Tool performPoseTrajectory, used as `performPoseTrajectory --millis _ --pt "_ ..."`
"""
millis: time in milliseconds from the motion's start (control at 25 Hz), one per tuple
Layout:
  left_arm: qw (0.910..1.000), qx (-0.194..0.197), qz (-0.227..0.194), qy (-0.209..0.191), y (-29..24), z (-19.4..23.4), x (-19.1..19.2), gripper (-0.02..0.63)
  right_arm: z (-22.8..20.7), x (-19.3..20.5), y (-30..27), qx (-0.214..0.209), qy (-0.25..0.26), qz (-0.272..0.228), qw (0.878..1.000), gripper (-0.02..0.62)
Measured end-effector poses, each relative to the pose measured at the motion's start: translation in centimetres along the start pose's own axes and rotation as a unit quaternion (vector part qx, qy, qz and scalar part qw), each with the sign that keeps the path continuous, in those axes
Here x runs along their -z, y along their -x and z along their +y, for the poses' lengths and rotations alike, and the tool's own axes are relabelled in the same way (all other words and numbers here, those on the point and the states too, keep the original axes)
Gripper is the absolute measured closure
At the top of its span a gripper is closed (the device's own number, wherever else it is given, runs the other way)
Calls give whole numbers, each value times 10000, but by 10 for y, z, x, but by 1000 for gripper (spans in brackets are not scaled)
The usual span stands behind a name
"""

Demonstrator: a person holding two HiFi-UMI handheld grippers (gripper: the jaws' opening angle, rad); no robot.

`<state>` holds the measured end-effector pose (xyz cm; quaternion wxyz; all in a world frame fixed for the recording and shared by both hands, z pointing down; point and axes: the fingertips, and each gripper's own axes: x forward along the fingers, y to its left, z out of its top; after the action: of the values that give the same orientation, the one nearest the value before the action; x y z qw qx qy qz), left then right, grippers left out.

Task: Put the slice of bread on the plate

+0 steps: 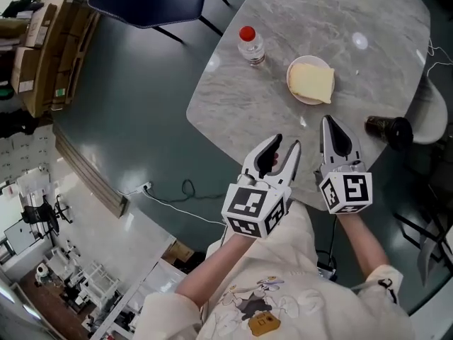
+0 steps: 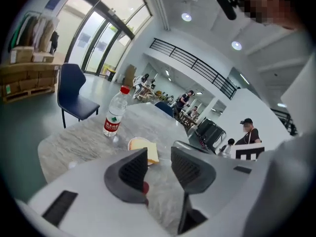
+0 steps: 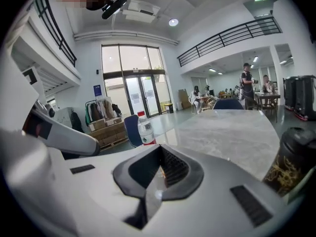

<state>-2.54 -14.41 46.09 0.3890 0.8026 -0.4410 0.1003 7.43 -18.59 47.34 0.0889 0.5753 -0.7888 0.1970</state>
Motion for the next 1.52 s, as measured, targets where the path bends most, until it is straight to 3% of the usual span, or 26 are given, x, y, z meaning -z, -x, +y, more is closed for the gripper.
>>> performPoseTrajectory --millis 240,320,800,1280,1520 --pt "9994 114 -47 -308 56 -13 9 576 31 -21 32 -163 287 -201 9993 589" --pt "9986 71 -24 -515 74 -19 18 595 39 -24 50 -176 340 -260 9989 589" --pt "9944 260 -238 -995 177 -30 38 595 140 -23 143 -387 381 -385 9978 589" --pt "9872 571 -359 -1444 258 -73 89 595 207 10 260 -204 430 -495 9976 589" --pt "9877 519 -291 -1442 311 -59 113 595 248 24 285 -59 345 -568 9978 589"
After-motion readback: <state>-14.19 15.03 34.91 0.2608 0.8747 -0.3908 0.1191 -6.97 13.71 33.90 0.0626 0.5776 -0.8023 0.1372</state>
